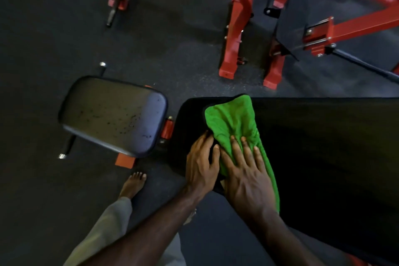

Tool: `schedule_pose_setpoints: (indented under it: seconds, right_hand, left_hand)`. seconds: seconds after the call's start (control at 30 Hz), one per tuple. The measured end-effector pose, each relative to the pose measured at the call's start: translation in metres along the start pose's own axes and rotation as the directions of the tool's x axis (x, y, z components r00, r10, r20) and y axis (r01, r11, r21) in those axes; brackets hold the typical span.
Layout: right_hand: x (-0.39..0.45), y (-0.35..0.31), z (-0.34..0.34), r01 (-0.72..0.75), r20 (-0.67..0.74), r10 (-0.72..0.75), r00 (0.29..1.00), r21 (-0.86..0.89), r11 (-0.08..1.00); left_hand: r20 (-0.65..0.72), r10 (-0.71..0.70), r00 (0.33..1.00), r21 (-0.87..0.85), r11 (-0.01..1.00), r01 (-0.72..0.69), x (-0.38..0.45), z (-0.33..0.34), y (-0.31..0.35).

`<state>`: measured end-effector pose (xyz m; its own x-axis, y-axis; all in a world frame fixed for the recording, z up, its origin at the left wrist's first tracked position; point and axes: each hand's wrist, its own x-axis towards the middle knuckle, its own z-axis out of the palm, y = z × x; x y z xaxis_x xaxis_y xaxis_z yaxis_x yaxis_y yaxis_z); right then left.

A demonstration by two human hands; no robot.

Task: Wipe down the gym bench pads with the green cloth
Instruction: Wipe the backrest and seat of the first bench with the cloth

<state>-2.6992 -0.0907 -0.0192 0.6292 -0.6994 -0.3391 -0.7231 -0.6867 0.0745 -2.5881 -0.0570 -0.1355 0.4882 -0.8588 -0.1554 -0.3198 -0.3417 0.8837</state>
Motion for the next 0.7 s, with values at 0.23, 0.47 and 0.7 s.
schedule_pose_setpoints:
  seconds: [0.23, 0.47, 0.7]
  right_hand:
    - [0.048, -0.055, 0.052, 0.097, 0.037, -0.098, 0.995, 0.035, 0.995]
    - [0.096, -0.113, 0.113, 0.114, 0.058, -0.117, 0.991, 0.053, 0.992]
    - [0.145, -0.151, 0.139, -0.100, 0.089, 0.078, 0.993, 0.288, 0.952]
  left_hand:
    - [0.003, -0.174, 0.985, 0.017, 0.985, 0.174, -0.003, -0.013, -0.086]
    - [0.053, -0.294, 0.954, 0.029, 0.956, 0.293, 0.014, -0.040, -0.158]
    - [0.184, -0.244, 0.952, 0.049, 0.970, 0.239, 0.058, -0.099, -0.174]
